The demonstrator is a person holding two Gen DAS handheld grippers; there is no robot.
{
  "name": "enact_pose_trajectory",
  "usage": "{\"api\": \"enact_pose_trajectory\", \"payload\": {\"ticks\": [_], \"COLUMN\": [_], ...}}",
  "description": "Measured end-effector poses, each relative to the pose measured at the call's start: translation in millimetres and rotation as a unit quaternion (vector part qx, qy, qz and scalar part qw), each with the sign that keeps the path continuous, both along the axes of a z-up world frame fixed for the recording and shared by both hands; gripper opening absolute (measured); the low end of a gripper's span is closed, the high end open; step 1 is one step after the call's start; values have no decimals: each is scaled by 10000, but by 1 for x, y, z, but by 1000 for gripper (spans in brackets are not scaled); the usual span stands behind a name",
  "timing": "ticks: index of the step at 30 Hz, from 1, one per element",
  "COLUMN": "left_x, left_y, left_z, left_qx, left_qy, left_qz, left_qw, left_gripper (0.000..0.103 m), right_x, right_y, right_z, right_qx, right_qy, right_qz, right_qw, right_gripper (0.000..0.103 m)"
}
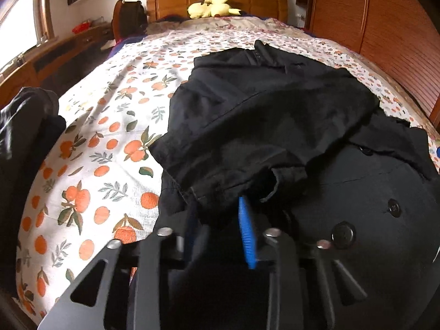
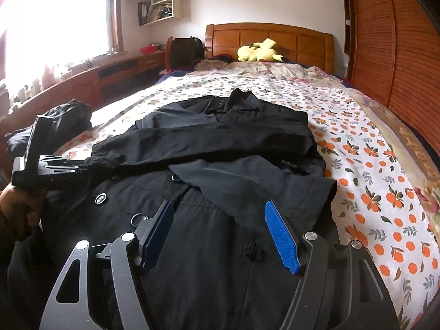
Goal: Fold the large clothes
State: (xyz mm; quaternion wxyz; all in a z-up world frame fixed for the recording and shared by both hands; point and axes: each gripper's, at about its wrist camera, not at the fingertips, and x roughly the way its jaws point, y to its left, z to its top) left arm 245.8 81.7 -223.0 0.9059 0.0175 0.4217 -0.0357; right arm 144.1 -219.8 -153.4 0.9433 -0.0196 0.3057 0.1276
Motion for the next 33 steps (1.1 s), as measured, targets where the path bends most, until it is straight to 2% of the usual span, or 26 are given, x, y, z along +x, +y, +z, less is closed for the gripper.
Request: {"api": "enact_pose_trajectory", "payload": {"ticks": [1, 3, 7, 14, 18, 26, 28, 31, 33], "left_x": [-1, -7, -35, -79, -88, -96, -100, -105, -107], "left_y": [0, -2, -14, -44, -50, -43, -41, -39, -34], "left_z": [1, 5, 25, 39, 37, 41, 43, 46, 48], "left_qx": [-39, -59, -121, -259, -146, -181, -144, -134, -155], "left_qy": [-19, -130, -389, -523, -526, -632, -663, -728, -790], "left_qz": [-40, -100, -282, -641, -607, -506, -483, -461, -420], "left_qw": [10000, 9998, 9988, 9962, 9967, 9966, 9965, 9962, 9959], "left_gripper": [11, 7, 6, 7, 11, 11, 16, 36, 65], "right_x": [0, -1, -6, -18, -26, -38, -41, -46, -48], "right_y": [0, -1, -5, -10, -9, -18, -23, -32, -39], "right_z": [-1, -2, -2, 0, 3, 1, 0, -4, -8], "right_qx": [-1, 2, -28, -5, -78, -162, -152, -199, -242], "right_qy": [13, 42, 55, 107, 101, 177, 205, 267, 325], "right_qz": [-14, -34, -81, -158, -142, -253, -306, -417, -506], "right_qw": [10000, 10000, 9999, 9998, 9998, 9994, 9992, 9986, 9979], "right_gripper": [66, 66, 66, 66, 66, 66, 66, 66, 66]}}
